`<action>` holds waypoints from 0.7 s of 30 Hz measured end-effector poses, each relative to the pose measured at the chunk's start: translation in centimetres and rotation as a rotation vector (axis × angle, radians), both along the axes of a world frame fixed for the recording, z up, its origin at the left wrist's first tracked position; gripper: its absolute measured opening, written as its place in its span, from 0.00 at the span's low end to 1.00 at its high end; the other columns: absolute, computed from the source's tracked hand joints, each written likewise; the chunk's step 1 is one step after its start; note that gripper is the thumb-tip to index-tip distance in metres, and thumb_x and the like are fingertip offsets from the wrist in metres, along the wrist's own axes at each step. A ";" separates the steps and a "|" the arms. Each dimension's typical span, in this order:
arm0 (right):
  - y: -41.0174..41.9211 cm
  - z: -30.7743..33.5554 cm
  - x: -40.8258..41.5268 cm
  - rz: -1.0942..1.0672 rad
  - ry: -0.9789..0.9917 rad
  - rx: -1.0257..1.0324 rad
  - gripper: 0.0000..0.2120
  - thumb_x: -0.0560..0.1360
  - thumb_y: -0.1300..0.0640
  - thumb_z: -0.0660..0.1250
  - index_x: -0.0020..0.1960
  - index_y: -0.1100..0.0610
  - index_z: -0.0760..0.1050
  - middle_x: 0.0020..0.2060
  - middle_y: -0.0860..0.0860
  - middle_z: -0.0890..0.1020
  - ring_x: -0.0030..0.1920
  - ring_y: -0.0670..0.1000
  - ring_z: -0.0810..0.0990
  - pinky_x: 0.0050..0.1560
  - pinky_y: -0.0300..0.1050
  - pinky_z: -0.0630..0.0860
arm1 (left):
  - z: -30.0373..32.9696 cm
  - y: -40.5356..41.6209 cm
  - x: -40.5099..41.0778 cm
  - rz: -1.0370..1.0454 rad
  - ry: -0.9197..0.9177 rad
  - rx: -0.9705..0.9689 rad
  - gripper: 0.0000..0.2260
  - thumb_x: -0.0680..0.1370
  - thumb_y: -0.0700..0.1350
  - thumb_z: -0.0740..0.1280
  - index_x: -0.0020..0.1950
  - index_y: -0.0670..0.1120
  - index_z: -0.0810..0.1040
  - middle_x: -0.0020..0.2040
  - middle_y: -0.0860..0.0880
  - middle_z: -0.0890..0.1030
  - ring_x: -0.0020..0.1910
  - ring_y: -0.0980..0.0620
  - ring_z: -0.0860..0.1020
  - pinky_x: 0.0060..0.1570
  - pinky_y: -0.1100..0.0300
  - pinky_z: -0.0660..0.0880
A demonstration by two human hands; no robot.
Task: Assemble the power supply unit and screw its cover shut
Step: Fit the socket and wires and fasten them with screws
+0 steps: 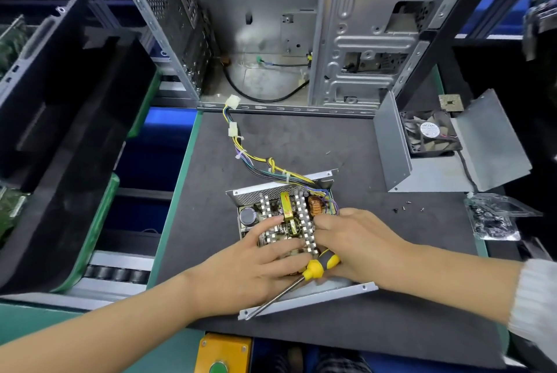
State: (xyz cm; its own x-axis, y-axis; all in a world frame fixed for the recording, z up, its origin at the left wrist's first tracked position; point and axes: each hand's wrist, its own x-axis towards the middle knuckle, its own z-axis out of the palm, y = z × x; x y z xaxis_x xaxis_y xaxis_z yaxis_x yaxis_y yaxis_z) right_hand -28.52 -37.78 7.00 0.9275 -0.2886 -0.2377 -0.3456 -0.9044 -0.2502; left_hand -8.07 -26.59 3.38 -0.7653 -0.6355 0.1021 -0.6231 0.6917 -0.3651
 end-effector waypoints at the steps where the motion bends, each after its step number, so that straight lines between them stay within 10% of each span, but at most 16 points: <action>1: -0.1 0.1 -0.1 -0.004 0.020 0.019 0.22 0.67 0.35 0.68 0.50 0.51 0.77 0.45 0.46 0.74 0.39 0.51 0.73 0.41 0.46 0.73 | 0.1 0.1 0.0 0.002 -0.014 -0.005 0.26 0.81 0.35 0.46 0.60 0.52 0.82 0.65 0.49 0.66 0.67 0.48 0.67 0.76 0.38 0.44; 9: -3.1 3.8 -1.9 -0.050 -0.039 0.150 0.20 0.66 0.32 0.67 0.38 0.47 0.66 0.35 0.42 0.71 0.38 0.43 0.68 0.29 0.39 0.63 | 0.5 0.1 -0.2 -0.002 0.001 -0.015 0.21 0.82 0.38 0.54 0.74 0.53 0.71 0.67 0.50 0.69 0.65 0.49 0.74 0.72 0.39 0.59; 21: -5.6 10.1 -4.2 0.106 0.183 0.046 0.22 0.70 0.28 0.50 0.54 0.36 0.72 0.38 0.38 0.75 0.39 0.35 0.71 0.30 0.34 0.59 | 0.4 0.1 -0.2 0.010 0.027 -0.022 0.21 0.85 0.41 0.49 0.69 0.55 0.76 0.63 0.53 0.76 0.63 0.50 0.71 0.70 0.41 0.62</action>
